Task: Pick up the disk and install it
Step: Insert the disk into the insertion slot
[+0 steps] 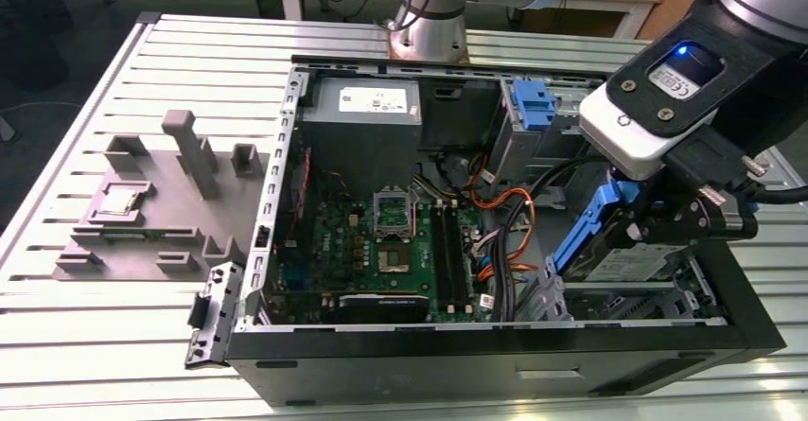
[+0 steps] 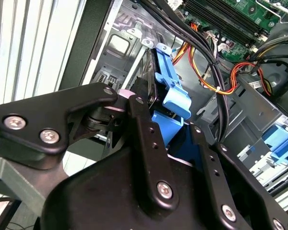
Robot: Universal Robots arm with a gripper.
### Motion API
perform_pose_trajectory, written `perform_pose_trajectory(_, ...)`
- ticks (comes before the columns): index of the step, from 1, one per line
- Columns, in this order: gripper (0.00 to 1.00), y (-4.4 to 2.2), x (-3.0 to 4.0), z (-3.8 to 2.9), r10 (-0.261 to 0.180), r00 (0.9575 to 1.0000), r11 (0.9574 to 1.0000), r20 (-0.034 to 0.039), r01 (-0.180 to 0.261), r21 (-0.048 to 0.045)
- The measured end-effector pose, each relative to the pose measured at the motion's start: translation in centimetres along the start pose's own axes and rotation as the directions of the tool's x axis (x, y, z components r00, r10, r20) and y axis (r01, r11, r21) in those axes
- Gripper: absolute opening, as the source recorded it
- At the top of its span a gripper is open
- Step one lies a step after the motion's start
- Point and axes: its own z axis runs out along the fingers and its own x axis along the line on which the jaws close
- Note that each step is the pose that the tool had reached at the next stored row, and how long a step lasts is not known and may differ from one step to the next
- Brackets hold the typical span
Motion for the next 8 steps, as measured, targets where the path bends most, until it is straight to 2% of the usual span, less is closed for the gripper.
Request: perform_pose_trajectory(8,0.37,0.0,0.0,0.04,0.0,1.0,1.0,-0.0001,0.0,0.0)
